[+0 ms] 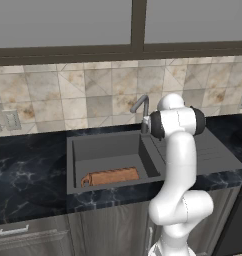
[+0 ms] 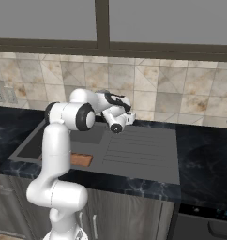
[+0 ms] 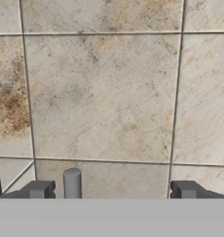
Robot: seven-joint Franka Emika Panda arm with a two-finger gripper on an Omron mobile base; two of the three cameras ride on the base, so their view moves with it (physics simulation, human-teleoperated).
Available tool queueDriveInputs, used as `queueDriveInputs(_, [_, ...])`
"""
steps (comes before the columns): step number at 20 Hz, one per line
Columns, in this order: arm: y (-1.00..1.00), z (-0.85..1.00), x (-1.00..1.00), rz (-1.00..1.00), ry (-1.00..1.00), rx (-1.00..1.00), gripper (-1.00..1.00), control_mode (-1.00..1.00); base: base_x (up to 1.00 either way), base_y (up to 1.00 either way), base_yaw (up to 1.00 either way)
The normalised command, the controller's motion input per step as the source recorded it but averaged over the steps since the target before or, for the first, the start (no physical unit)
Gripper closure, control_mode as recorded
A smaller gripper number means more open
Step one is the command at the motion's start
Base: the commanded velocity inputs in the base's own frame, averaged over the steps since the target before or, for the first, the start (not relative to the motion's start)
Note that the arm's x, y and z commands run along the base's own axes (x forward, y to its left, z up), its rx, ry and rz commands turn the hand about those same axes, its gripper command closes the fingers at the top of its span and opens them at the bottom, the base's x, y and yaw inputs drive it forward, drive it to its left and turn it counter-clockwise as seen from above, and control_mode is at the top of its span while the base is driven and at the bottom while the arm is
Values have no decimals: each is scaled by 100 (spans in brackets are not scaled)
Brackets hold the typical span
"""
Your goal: Turn on the sink faucet with hot water and rinse the cutting board for ten seconds, then turn off the faucet. Push the cutting board to reach the water if necessary.
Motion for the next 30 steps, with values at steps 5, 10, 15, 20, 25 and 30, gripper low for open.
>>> queueDriveInputs(5, [0,0,0,0,0,0,-100,-100,0,0,0])
queueDriveInputs(10, [-12,0,0,0,0,0,-100,-100,0,0,0])
queueDriveInputs(15, [-26,0,0,0,0,0,-100,-100,0,0,0])
queueDriveInputs(20, [-24,0,0,0,0,0,-100,-100,0,0,0])
queueDriveInputs(25, [-23,0,0,0,0,0,-100,-100,0,0,0])
queueDriveInputs(30, [-33,0,-3,0,0,0,-100,-100,0,0,0])
